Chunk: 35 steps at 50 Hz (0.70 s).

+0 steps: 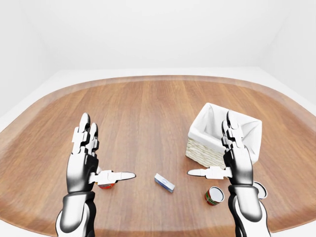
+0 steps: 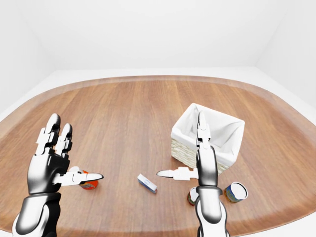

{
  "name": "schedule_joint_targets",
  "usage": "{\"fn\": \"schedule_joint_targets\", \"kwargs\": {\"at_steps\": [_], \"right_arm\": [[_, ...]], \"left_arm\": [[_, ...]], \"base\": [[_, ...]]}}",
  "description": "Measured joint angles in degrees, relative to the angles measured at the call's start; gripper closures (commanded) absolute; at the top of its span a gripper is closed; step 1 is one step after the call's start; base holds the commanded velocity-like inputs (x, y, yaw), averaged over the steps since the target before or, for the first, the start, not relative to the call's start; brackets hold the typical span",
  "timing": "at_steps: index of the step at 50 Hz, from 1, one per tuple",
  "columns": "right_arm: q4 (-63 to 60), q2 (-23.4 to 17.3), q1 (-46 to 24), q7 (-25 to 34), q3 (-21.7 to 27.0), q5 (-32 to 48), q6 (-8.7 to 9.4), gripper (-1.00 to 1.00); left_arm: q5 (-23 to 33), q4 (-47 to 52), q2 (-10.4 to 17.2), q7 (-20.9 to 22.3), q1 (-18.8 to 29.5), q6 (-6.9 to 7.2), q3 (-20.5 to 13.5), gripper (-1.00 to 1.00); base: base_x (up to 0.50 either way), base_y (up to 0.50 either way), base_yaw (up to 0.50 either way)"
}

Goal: Pick up the ketchup, and put it in the basket.

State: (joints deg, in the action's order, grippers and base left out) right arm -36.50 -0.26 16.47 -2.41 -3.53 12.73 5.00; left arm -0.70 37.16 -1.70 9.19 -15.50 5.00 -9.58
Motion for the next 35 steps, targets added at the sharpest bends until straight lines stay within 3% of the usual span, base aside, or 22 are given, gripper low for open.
{"fn": "schedule_joint_targets", "kwargs": {"at_steps": [19,35], "right_arm": [[0.5,0.0,-0.1,0.3,0.2,0.1,0.00,-1.00],[-0.4,-0.1,0.6,0.1,-0.4,0.6,0.00,-1.00]], "left_arm": [[0.2,-2.4,-0.2,-0.5,0.1,-0.31,-4.2,-1.00],[1.7,-7.8,-0.2,-0.4,0.5,-3.24,-8.8,-1.00]], "base": [[0.00,0.00,0.00],[0.00,0.00,0.00]]}}
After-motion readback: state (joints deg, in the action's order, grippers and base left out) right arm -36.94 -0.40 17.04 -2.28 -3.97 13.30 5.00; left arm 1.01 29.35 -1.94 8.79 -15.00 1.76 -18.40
